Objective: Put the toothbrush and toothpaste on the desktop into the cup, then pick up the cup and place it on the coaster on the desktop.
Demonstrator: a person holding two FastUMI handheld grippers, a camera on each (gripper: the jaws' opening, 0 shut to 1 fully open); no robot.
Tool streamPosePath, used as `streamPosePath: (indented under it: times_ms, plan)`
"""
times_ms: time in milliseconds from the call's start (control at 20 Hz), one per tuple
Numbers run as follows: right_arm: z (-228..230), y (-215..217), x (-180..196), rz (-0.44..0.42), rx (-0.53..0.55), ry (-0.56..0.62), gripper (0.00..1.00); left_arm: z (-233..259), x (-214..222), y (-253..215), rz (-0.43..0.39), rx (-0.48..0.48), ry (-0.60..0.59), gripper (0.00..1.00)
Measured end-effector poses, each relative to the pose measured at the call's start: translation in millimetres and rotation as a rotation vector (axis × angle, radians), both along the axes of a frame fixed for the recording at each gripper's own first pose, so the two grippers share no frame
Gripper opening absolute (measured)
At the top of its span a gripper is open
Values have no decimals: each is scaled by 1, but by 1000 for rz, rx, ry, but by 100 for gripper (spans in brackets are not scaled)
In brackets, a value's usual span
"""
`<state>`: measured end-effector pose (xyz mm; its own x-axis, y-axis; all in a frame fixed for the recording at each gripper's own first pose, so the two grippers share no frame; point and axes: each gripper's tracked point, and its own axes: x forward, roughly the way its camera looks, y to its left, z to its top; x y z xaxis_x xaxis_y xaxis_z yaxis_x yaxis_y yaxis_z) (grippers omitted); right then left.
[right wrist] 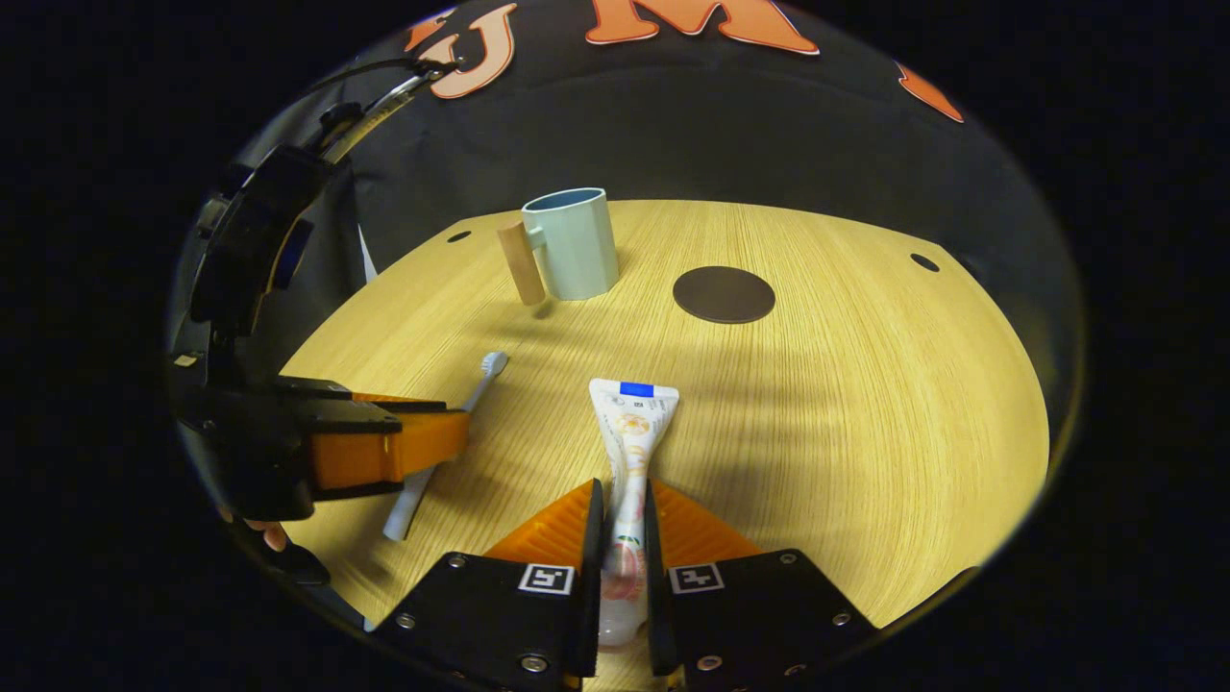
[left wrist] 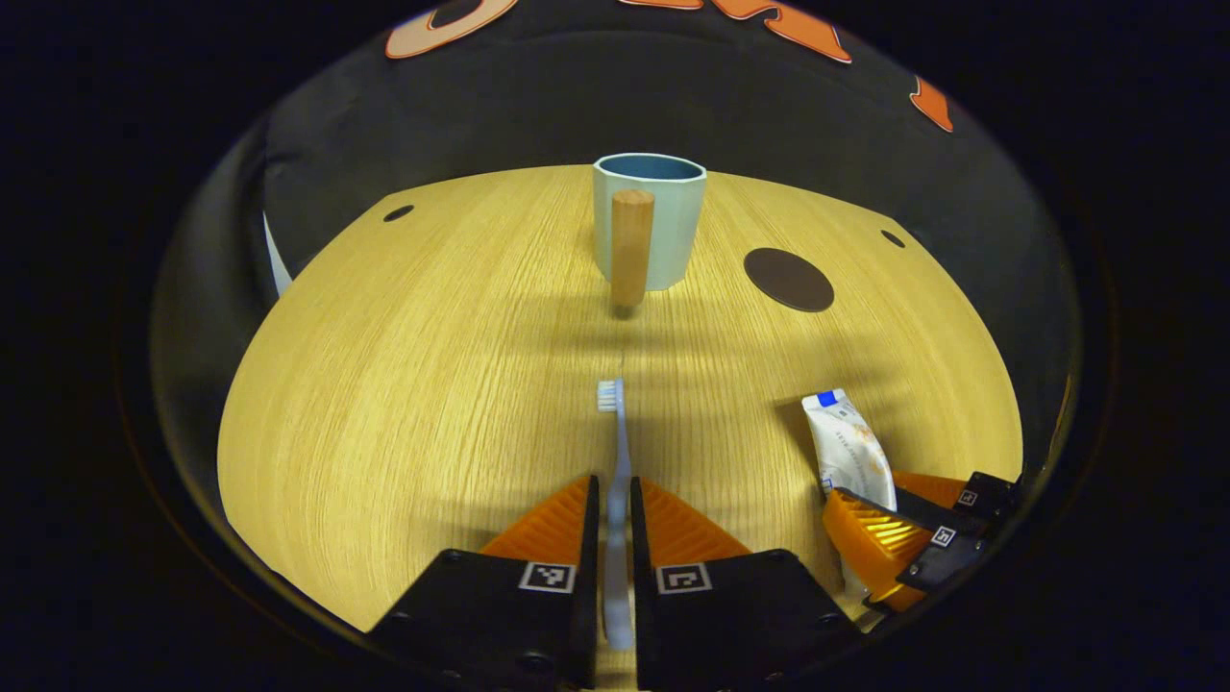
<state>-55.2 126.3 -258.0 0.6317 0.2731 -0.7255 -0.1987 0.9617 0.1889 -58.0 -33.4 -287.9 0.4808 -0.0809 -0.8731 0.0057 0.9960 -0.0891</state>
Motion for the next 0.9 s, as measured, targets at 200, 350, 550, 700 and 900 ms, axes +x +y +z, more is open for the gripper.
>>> streamPosePath:
  times_ms: [200,350,550,700,900]
  plan:
    - [1,5,0,14,26,-5,18,10,3,-2,-7,-21,-8,10]
    - [2,7,1,15,47,-4,11,13,8,-6,4,-43,-26,5]
    - [9,7,3,12,67,-24,6,9,10,-5,3,-49,-82,4]
    - [27,-1,10,-13,81,-90,6,6,10,2,-4,-61,-129,4]
    - [45,-14,20,-55,79,-156,6,-3,13,17,13,-77,-243,4]
